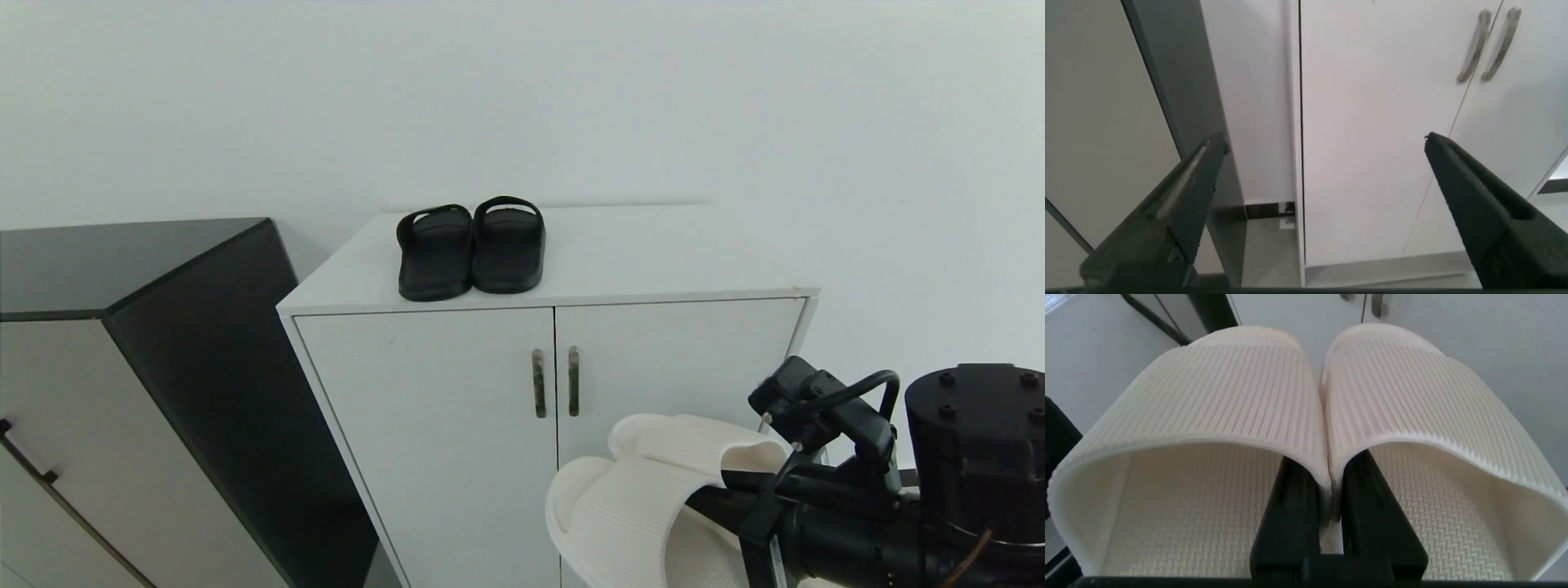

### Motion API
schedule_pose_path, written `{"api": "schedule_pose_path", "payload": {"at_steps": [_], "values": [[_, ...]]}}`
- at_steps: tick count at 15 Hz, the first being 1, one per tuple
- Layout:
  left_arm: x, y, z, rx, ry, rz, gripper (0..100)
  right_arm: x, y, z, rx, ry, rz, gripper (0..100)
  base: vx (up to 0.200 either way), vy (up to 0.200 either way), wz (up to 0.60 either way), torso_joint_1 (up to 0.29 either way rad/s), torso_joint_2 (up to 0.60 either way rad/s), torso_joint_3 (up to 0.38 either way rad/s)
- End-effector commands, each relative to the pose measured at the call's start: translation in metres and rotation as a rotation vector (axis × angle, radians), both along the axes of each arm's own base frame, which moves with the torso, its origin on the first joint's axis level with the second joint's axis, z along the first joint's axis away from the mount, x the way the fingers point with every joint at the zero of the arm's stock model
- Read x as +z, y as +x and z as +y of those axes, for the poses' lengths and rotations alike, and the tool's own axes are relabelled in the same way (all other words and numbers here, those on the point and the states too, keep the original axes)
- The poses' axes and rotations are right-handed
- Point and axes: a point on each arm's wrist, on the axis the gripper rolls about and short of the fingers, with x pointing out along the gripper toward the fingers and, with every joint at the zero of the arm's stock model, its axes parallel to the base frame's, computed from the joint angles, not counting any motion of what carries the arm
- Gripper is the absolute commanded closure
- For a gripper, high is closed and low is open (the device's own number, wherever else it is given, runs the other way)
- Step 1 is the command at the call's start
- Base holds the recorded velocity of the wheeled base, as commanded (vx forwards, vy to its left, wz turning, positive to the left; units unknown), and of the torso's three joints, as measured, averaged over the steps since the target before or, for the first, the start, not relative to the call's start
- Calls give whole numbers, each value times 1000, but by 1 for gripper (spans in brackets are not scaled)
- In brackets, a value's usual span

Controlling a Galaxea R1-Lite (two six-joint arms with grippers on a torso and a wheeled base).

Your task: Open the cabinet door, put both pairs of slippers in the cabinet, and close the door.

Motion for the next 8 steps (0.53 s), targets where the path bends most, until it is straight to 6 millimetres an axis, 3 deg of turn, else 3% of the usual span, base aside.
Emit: {"api": "schedule_pose_path", "payload": {"at_steps": [1, 8], "values": [[0, 0, 0, -9, 4, -1, 0, -2, 0, 1, 1, -5, 4, 100, 0, 0, 0, -173, 486, 315], [4, 4, 0, -29, 68, 43, 0, -2, -1, 1, 15, -19, -8, 100, 0, 0, 0, -138, 473, 333]]}}
